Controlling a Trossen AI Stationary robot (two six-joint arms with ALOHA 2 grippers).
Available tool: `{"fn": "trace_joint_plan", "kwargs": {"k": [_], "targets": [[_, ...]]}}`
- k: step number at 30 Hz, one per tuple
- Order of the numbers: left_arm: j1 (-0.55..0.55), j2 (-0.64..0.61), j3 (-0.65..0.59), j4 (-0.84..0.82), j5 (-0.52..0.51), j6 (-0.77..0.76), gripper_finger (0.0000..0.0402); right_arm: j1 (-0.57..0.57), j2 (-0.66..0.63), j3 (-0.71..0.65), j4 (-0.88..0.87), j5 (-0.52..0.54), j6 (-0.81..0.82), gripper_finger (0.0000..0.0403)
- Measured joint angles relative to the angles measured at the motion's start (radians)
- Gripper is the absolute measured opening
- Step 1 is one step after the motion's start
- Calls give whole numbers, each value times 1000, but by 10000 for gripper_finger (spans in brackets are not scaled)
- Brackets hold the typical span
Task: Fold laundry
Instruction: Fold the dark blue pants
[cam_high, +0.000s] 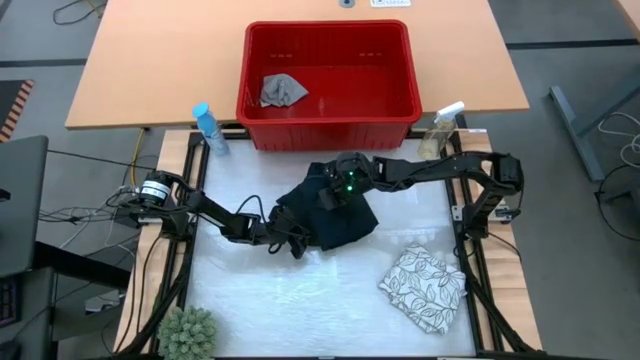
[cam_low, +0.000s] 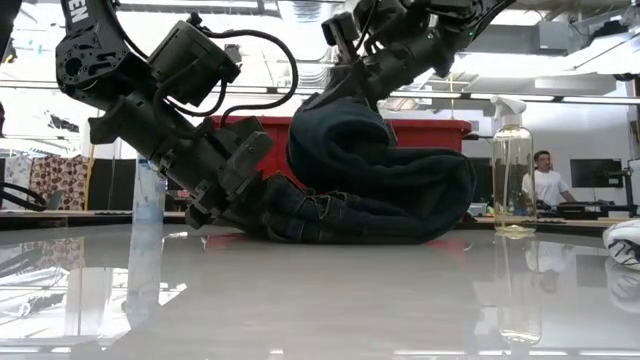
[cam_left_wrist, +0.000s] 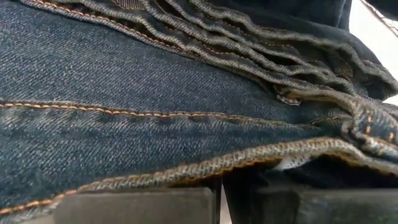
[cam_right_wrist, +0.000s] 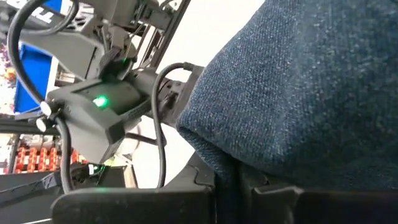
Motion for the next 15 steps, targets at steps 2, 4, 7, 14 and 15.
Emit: {"fn": "trace_joint_plan", "kwargs": {"k": [2,4,7,14,15], "targets": [[1,0,0,0,0,0,0,-1,18,2,2,7,-7,37],[1,0,0,1,0,0,0,-6,39,2,-2,11,-11,37],[1,0,0,5,-1,13,0,-7,81,2,17,22,-3,37],[1,0,0,8,12,16,0,-24,111,1,35,70,4,76],[1,0,0,8,12,16,0,-27,111,1,42,70,-2,81]]}}
